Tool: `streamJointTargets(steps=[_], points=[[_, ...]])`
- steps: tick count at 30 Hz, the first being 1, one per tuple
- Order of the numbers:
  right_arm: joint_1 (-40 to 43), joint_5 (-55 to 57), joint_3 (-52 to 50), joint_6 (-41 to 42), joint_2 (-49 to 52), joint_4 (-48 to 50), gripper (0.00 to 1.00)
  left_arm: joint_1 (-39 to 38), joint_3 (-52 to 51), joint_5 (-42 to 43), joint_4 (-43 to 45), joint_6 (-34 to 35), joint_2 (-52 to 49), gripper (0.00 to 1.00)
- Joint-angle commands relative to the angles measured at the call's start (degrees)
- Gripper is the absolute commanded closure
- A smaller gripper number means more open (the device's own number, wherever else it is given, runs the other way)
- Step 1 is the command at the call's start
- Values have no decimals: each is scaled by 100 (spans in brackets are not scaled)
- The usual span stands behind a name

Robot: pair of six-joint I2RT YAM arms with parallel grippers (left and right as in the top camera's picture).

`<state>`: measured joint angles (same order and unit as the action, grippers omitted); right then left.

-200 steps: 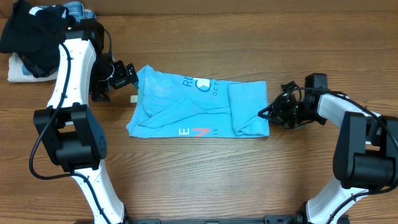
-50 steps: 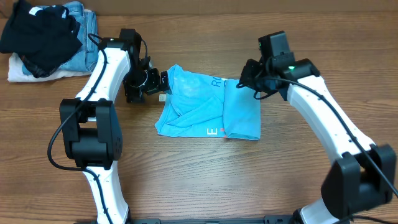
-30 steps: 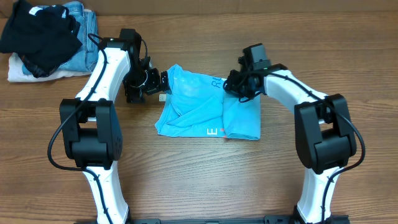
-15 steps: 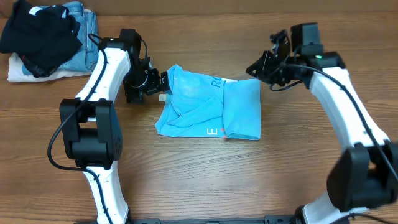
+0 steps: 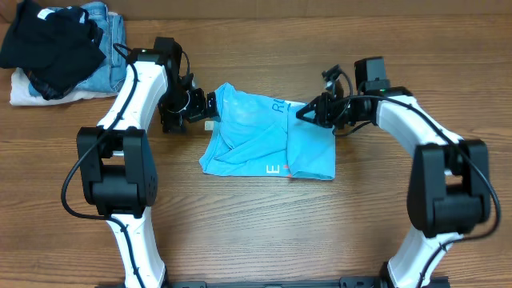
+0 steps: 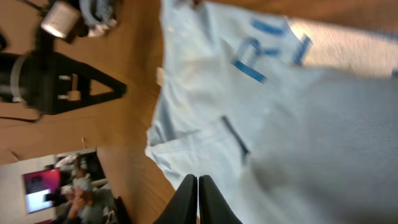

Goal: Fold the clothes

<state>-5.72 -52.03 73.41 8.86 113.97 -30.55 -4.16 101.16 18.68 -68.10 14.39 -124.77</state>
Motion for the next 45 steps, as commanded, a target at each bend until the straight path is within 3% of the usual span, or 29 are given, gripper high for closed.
streamJointTargets(steps=[1,9,12,17,22,28,34,41,44,45], points=[[24,-378,-61,-120,546,133,92,-37,-94,-20,-70,-155,-59,0],[269,-1108,-57,-22,1141,326,93,-37,-94,-22,-81,-155,-59,0],[409,-1226,50,310,999,203,94,-37,-94,-22,-81,-157,-59,0],[509,-2033,136,136,262,-144,94,-37,-94,-74,-85,-219,-59,0],[332,-2002,127,-160,-450,-890,94,-37,-94,-85,-70,-216,-59,0],[-24,-1456,-188,-332,-407,-1482,94,-37,-94,-85,-85,-219,-59,0],[-332,-1062,-1067,109,-262,-732,93,-37,-94,-85,-79,-219,-59,0],[-343,-715,-2361,1368,-256,892,79,-37,-94,-83,-85,-219,-59,0],[-343,-710,-2612,1414,-256,1108,79,-37,-94,-83,-70,-219,-59,0],[-343,-713,-2623,1410,-256,1102,86,-37,-94,-83,-70,-219,-59,0]])
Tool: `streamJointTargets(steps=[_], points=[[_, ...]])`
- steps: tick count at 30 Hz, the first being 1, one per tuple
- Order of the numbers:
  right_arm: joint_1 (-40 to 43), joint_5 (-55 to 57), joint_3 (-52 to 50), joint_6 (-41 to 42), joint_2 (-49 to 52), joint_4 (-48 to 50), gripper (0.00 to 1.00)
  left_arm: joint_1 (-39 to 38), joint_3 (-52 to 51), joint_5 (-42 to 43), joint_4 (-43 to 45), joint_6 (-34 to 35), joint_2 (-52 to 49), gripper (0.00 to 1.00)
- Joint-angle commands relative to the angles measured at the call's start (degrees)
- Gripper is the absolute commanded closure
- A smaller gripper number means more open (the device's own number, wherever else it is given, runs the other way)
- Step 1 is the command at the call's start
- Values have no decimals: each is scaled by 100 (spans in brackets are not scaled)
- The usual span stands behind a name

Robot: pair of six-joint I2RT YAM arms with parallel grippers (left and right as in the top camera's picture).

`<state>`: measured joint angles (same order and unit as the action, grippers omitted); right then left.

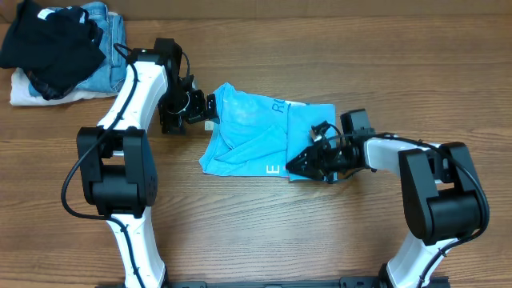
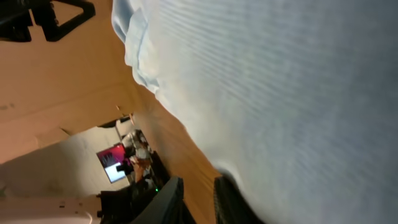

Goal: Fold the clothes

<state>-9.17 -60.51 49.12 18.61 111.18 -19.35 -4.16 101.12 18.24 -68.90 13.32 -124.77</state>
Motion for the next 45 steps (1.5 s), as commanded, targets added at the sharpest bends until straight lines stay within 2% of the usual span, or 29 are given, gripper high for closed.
streamJointTargets(steps=[1,3,7,11,13,14,17,19,20,24,31,36,45], points=[[2,125,-186,433,22,-11,91,-37,-90,-39,9,-111,-59,0],[2,-157,-149,424,-20,94,94,-37,-90,-39,-9,-111,-59,0],[57,-518,151,415,-387,153,94,-37,-90,-39,-48,-142,-59,0],[61,-511,636,417,-1104,-151,85,-37,-90,-39,-72,-184,-59,0],[61,-363,841,424,-1480,-350,75,-37,-90,-39,-55,-199,-59,0],[61,-157,931,422,-1631,-525,66,-37,-94,-39,-35,-199,-59,0],[17,1095,1211,420,-2111,-1340,28,-39,-157,39,70,-201,-59,0],[-26,2083,1338,444,-2378,-1884,13,-37,-232,155,151,-210,-59,0],[-50,2514,1366,529,-2503,-2105,10,-37,-278,245,201,-256,-59,0],[-52,3403,1364,892,-2835,-2603,8,-39,-605,570,588,-415,-59,0],[-55,3462,1353,603,-2865,-2929,5,13,-1375,1495,1672,-415,-59,0],[-55,3460,1351,514,-2865,-3136,5,44,-1515,1589,2026,-442,-59,0],[-55,3501,1333,492,-2865,-3130,5,31,-1517,1585,2120,-437,-59,0]])
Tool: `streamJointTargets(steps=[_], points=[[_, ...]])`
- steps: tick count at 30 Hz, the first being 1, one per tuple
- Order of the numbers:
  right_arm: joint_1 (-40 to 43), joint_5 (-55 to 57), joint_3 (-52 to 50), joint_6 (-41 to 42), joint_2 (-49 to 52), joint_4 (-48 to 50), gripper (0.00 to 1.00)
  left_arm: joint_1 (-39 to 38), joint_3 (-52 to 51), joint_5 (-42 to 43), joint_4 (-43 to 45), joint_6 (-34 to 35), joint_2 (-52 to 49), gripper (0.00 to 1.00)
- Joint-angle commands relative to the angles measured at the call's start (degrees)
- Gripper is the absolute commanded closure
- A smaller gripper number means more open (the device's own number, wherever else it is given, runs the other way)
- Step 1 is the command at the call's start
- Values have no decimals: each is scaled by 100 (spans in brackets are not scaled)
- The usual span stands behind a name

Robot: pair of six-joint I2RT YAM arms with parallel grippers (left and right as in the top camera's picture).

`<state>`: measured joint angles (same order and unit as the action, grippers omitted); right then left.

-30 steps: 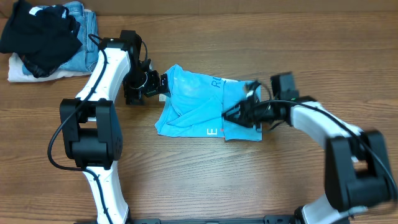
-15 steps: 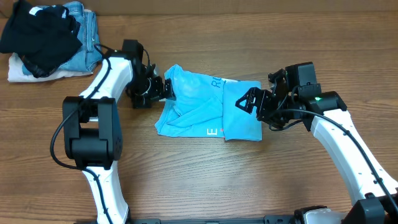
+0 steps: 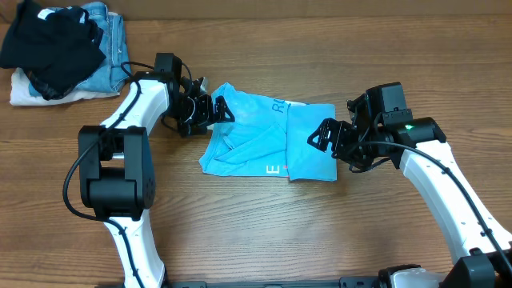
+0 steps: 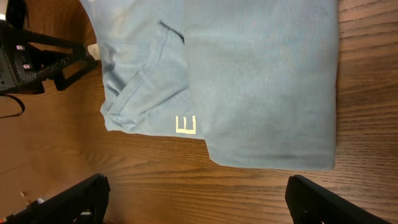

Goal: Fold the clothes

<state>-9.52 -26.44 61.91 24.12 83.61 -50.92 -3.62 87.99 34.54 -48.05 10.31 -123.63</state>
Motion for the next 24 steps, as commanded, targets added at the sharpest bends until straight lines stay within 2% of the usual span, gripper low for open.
streamJointTargets(steps=[1,15,18,24], points=[[-20,94,39,-59,-109,46,5,-33,-208,-44,42,-131,-173,0],[-20,94,-271,-57,-66,243,5,-372,-739,-46,717,219,-173,10],[-20,94,-271,-57,-61,245,5,-479,-844,-46,850,337,-173,20],[-20,94,-271,-57,-61,240,5,-608,-951,-87,1054,411,-173,25]])
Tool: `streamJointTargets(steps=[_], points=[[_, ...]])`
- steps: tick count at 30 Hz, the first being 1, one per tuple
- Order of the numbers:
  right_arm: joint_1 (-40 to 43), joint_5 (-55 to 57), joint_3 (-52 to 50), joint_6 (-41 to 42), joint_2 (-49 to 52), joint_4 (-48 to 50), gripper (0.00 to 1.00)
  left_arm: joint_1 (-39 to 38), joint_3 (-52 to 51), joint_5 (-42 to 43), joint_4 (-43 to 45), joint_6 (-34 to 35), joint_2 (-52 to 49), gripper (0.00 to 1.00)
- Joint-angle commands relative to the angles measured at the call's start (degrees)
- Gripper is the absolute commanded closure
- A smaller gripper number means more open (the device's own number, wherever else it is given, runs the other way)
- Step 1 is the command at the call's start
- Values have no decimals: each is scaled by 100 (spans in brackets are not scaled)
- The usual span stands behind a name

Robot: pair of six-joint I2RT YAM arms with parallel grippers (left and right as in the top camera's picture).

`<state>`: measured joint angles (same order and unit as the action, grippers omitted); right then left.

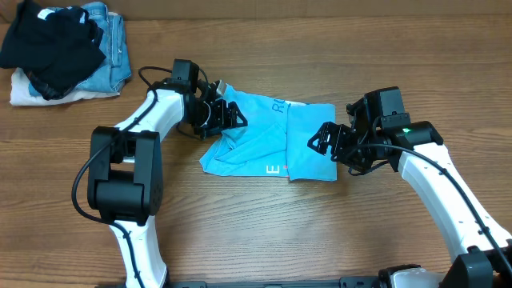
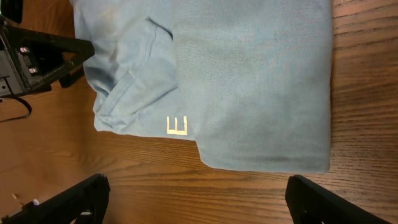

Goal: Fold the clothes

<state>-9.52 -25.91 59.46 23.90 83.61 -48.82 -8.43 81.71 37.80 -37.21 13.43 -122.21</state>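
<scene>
A light blue shirt point(image 1: 268, 144) lies partly folded in the middle of the wooden table, its right panel point(image 2: 255, 87) lying flat and an "E" point(image 2: 177, 125) printed near its front edge. My right gripper point(image 1: 324, 142) hovers over the shirt's right side, open wide with nothing between its fingers point(image 2: 62, 202). My left gripper point(image 1: 226, 116) rests at the shirt's upper left corner, and its fingers look spread. That left gripper point(image 2: 43, 53) also shows at the shirt's edge in the right wrist view.
A pile of other clothes point(image 1: 56, 44), black on top of jeans and something white, sits at the far left corner. Bare wooden table point(image 1: 264, 232) surrounds the shirt.
My left gripper has moved to the right, from just beside the shirt's left corner to over that corner. The right gripper stays open above the shirt's right side, hardly shifted.
First my right gripper was shut at the shirt's upper right, with the left gripper at the left corner. Then the right gripper was low at the shirt's front right edge, slightly parted. Later it was raised and wide open; the shirt's outline has stayed the same.
</scene>
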Motion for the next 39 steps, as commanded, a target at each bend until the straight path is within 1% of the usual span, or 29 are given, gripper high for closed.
streamJointTargets(steps=[1,4,5,6,9,13,17,23,26,29,32,36,39], points=[[-20,42,-26,-35,-61,31,5,-129,-323,-431,2,98,-315,31],[-20,42,-26,-35,-61,28,5,-129,-323,-691,35,262,-315,58],[-20,42,-26,-35,-61,28,5,-129,-323,-772,33,319,-315,65],[-20,42,-26,-35,-61,28,5,-129,-323,-844,24,363,-315,75],[-20,44,-26,-37,-61,31,5,-116,-319,-896,-2,372,-315,96],[-20,44,-26,-37,-61,28,5,-4,-289,-1023,-177,374,-313,96],[-20,44,-26,-37,-61,26,5,232,-232,-1530,-544,463,-313,96],[-20,44,-26,-144,-61,28,5,817,-4,-2387,-1244,439,-313,96],[-20,44,-26,-144,-61,31,5,1139,205,-2494,-1532,256,-313,96],[-20,109,-26,-144,-61,28,5,1427,581,-2492,-1926,72,-313,96],[-20,284,-26,-142,-61,26,5,1561,1051,-2511,-2365,-59,-313,96],[-17,345,-26,-142,-57,39,4,1515,1784,-2734,-2975,-50,-313,96],[-17,435,-26,-138,-57,48,4,1379,2367,-3064,-3421,164,-289,96]])
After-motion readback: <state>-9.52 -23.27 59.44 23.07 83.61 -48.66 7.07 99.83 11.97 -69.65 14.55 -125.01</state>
